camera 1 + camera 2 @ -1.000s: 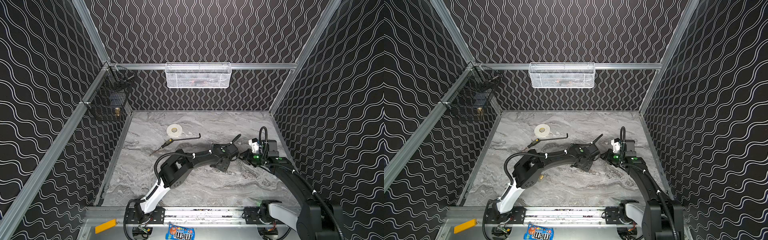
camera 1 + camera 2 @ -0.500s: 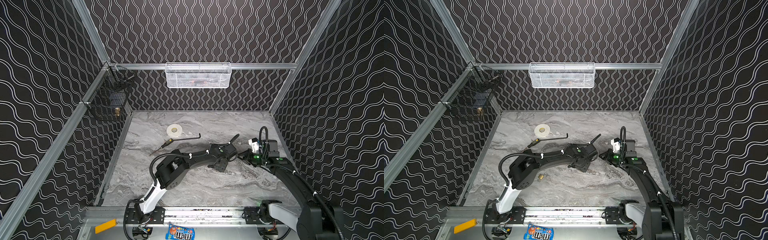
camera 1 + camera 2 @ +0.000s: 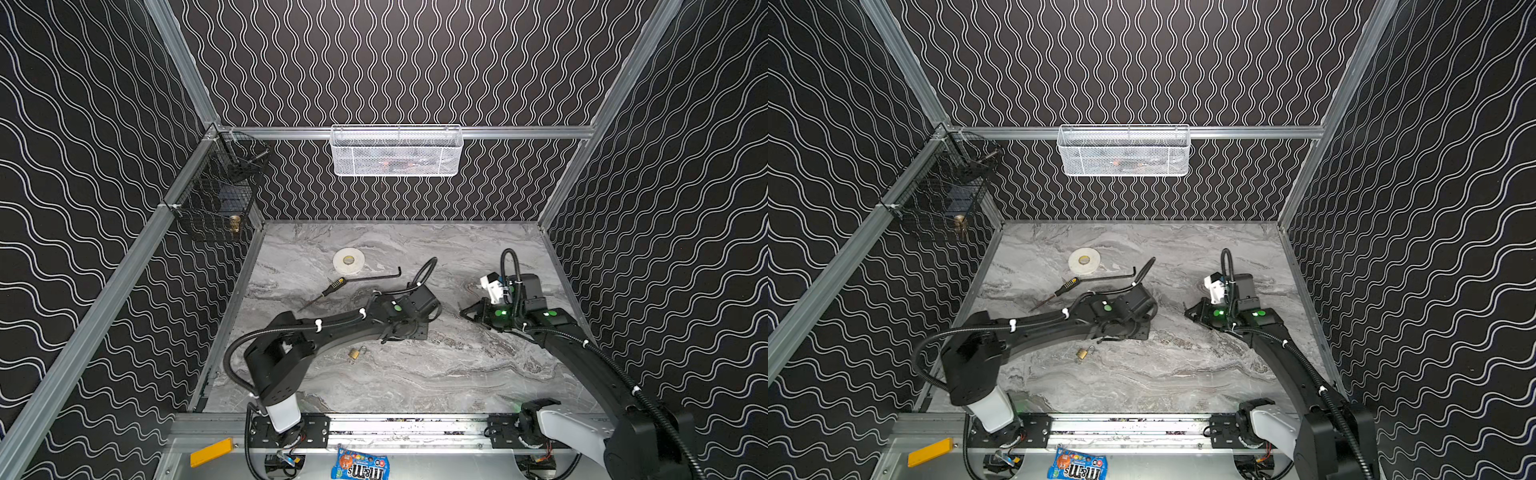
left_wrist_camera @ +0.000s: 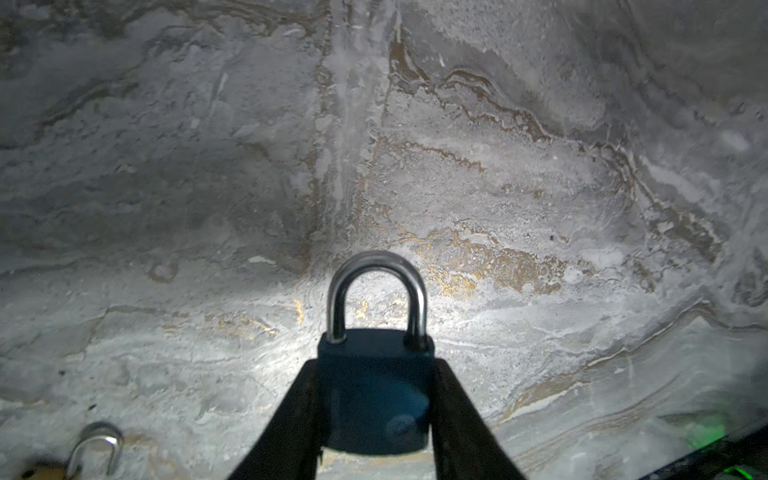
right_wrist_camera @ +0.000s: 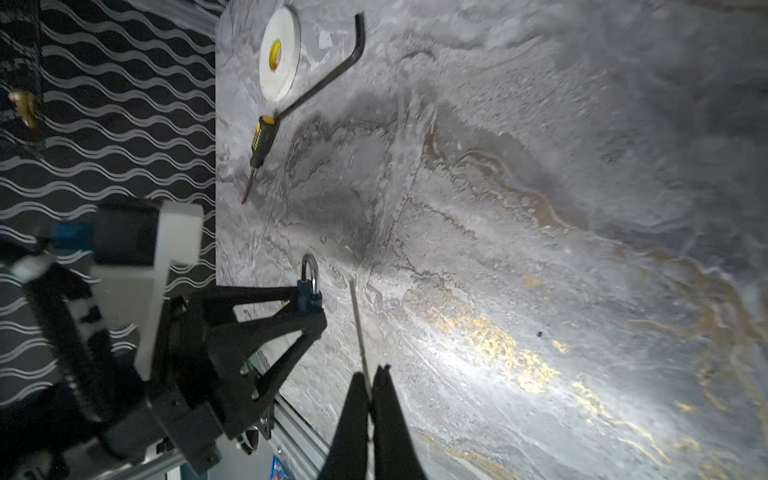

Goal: Unlock with the key
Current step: 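Lift the blue padlock with the left gripper while the right brings the key under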

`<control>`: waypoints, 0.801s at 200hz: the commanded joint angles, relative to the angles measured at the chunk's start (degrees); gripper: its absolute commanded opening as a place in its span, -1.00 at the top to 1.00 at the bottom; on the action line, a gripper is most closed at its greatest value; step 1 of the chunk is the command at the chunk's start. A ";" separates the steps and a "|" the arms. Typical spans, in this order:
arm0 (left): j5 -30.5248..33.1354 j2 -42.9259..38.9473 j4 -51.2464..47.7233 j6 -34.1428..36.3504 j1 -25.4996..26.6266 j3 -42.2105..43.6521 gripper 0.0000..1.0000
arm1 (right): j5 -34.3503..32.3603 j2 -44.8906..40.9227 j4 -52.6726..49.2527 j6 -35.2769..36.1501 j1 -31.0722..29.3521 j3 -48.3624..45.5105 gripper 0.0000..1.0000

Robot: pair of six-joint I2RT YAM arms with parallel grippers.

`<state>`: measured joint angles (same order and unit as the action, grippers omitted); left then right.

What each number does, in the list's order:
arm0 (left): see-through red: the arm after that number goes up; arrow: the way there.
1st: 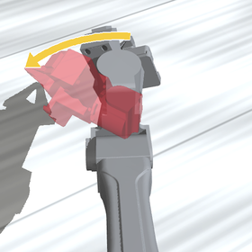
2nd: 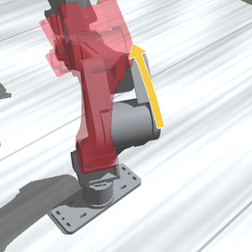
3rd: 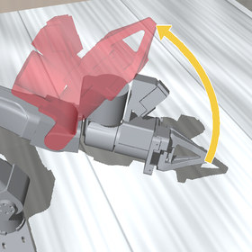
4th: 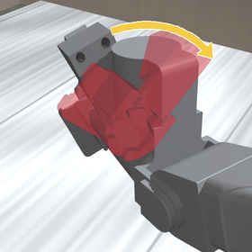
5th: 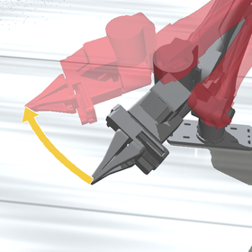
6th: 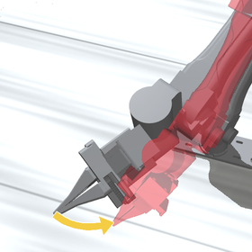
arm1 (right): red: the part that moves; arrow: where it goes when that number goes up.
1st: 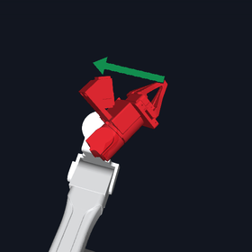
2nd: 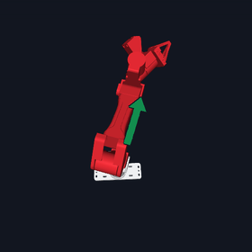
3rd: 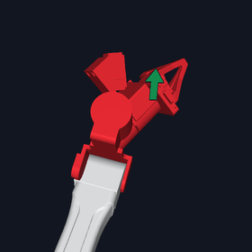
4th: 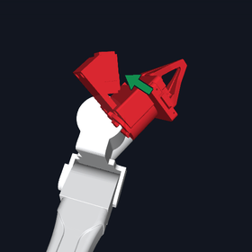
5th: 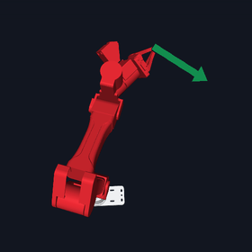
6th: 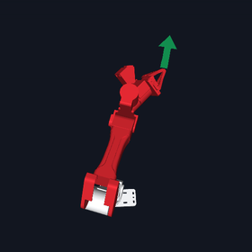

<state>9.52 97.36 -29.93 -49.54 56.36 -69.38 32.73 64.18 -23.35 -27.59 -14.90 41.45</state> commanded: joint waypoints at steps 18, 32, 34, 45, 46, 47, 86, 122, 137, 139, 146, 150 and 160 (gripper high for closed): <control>2.55 -5.36 8.57 -13.83 -1.50 5.38 0.83 | -2.45 1.66 6.14 -6.76 -8.28 -3.35 1.00; 5.02 -6.02 7.56 -16.93 -1.58 5.63 0.83 | -3.42 1.59 10.89 -10.12 -13.14 -5.50 1.00; 5.37 -6.06 7.24 -17.44 -1.60 5.61 0.83 | -3.56 1.59 11.76 -10.71 -13.71 -5.85 1.00; 6.45 -6.18 6.49 -19.44 -1.61 5.45 0.83 | -3.81 1.14 17.11 -14.76 -16.38 -8.40 1.00; 6.51 -6.20 6.48 -19.49 -1.60 5.47 0.83 | -3.81 1.13 17.64 -15.16 -16.52 -8.67 1.00; 6.58 -6.21 6.47 -19.56 -1.60 5.48 0.83 | -3.81 1.08 18.17 -15.53 -16.72 -8.93 1.00; 9.07 -6.32 5.24 -25.24 -1.69 5.60 0.83 | -7.04 2.03 37.62 -27.68 -22.95 -16.73 1.00; 9.11 -6.48 4.67 -29.08 -1.69 5.03 0.83 | -12.60 4.37 46.77 -31.20 -27.89 -19.10 1.00; 8.99 -6.40 4.43 -30.22 -1.69 5.03 0.82 | -14.80 5.14 50.01 -32.38 -29.06 -19.87 1.00; 8.93 -6.40 4.57 -30.32 -1.69 5.04 0.82 | -15.15 5.20 50.39 -32.55 -29.23 -19.91 1.00; 8.62 -6.31 4.64 -30.84 -1.69 5.09 0.83 | -16.05 5.58 51.22 -32.56 -29.63 -19.83 1.00; 8.49 -6.31 4.62 -31.14 -1.69 5.06 0.82 | -16.53 5.77 51.44 -32.53 -29.95 -19.56 1.00; 8.32 -6.19 5.04 -31.38 -1.69 5.26 0.83 | -17.28 6.37 52.32 -32.10 -30.65 -19.11 1.00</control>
<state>16.86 91.26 -25.47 -77.78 54.74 -63.83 19.62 69.65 20.80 -57.74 -44.23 21.78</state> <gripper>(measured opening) 0.401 0.059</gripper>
